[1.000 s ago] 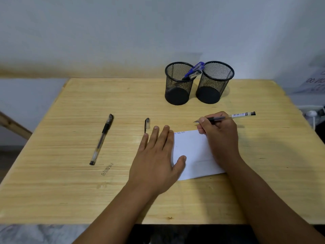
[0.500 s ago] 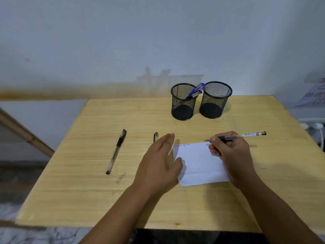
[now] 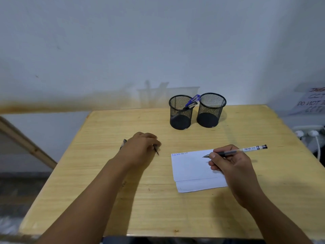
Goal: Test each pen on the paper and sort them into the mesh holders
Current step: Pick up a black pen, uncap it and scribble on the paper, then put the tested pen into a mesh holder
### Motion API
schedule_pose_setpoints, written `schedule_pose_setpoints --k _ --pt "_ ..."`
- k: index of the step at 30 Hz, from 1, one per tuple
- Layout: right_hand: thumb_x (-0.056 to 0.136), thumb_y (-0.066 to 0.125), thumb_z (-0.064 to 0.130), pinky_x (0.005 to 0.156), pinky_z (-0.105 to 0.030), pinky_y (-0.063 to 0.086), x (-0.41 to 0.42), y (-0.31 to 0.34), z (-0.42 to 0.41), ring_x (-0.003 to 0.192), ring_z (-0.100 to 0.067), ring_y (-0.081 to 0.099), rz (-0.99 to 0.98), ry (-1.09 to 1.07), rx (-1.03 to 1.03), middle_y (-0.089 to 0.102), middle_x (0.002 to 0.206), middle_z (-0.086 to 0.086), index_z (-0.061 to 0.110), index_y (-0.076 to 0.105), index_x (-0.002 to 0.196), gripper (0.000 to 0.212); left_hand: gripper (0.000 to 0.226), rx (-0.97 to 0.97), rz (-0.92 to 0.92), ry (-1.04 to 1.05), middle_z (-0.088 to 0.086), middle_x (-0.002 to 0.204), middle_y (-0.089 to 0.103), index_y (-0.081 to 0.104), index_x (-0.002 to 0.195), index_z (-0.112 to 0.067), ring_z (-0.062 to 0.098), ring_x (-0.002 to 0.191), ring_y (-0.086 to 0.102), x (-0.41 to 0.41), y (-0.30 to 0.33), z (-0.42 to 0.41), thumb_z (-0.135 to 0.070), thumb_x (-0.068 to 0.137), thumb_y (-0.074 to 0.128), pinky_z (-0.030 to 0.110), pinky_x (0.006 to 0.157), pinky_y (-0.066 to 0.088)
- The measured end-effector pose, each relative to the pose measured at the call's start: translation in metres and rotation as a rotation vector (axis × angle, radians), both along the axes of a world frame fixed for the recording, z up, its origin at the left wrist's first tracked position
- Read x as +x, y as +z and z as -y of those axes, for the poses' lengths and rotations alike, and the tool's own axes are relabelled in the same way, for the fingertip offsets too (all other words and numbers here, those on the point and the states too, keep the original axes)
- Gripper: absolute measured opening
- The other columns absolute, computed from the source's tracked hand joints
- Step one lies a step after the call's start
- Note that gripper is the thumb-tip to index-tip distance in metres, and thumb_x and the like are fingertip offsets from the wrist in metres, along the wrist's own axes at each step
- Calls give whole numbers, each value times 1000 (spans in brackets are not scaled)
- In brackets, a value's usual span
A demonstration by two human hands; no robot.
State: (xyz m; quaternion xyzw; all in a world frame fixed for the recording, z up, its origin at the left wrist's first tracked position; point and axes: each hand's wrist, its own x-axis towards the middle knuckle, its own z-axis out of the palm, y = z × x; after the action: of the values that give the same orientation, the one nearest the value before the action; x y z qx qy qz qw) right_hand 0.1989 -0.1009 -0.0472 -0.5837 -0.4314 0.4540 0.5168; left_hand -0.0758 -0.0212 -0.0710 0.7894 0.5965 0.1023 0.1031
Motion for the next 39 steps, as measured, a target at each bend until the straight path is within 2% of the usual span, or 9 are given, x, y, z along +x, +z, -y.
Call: schedule_pose_setpoints --k 3,7,10,13,18,22,29,35,39 --pt "87 69 4 78 -42 60 3 6 2 74 -26 72 -7 5 16 74 76 -9 9 66 90 6 19 6 25 27 -17 110 66 68 97 -37 16 104 53 -2 6 4 -25 89 57 42 81 50" --pt "83 72 -1 77 -39 59 2 17 5 78 -30 71 -26 26 66 75 79 -7 7 64 88 12 10 -3 263 112 -23 85 68 69 93 -39 -1 84 61 1 16 19 -32 88 66 26 72 49" --pt "81 73 -2 69 -27 59 -1 26 7 75 -27 70 -10 70 123 75 79 -6 7 66 86 12 12 -4 464 96 -22 85 71 72 91 -37 0 80 62 17 28 38 -26 88 71 16 68 45" --pt "80 75 -1 66 -23 57 -5 36 10 71 -18 70 33 133 185 76 79 -3 9 67 86 14 14 14 613 103 -23 84 72 75 93 -36 0 79 61 35 38 55 -24 86 74 7 66 42" --pt "78 76 -2 68 -19 56 -9 44 11 76 -13 73 66 170 285 77 82 -1 6 68 88 15 17 4 768 87 -23 86 72 77 95 -36 5 79 64 56 42 67 -23 84 76 16 72 48" --pt "76 78 -1 68 -18 56 -8 44 13 78 -14 73 104 176 308 77 83 0 9 70 87 16 19 17 812 66 -22 86 73 77 94 -38 8 83 66 67 46 74 -21 84 76 23 74 52" --pt "74 82 6 69 -21 56 -4 40 18 78 -15 74 115 166 287 77 80 2 17 75 84 16 24 20 889 14 -16 84 74 78 92 -36 6 82 67 80 53 82 -13 84 75 10 72 45" --pt "72 83 10 67 -22 56 2 37 22 77 -13 73 121 126 259 77 79 4 23 77 79 16 29 33 881 1 -19 84 74 77 88 -38 5 84 68 92 55 85 -9 85 73 12 72 46" --pt "73 82 5 65 -18 53 10 36 22 77 -11 72 94 147 224 77 80 3 24 78 77 19 25 39 868 -17 -20 84 74 78 88 -31 4 85 68 102 55 86 -8 85 72 11 73 44"
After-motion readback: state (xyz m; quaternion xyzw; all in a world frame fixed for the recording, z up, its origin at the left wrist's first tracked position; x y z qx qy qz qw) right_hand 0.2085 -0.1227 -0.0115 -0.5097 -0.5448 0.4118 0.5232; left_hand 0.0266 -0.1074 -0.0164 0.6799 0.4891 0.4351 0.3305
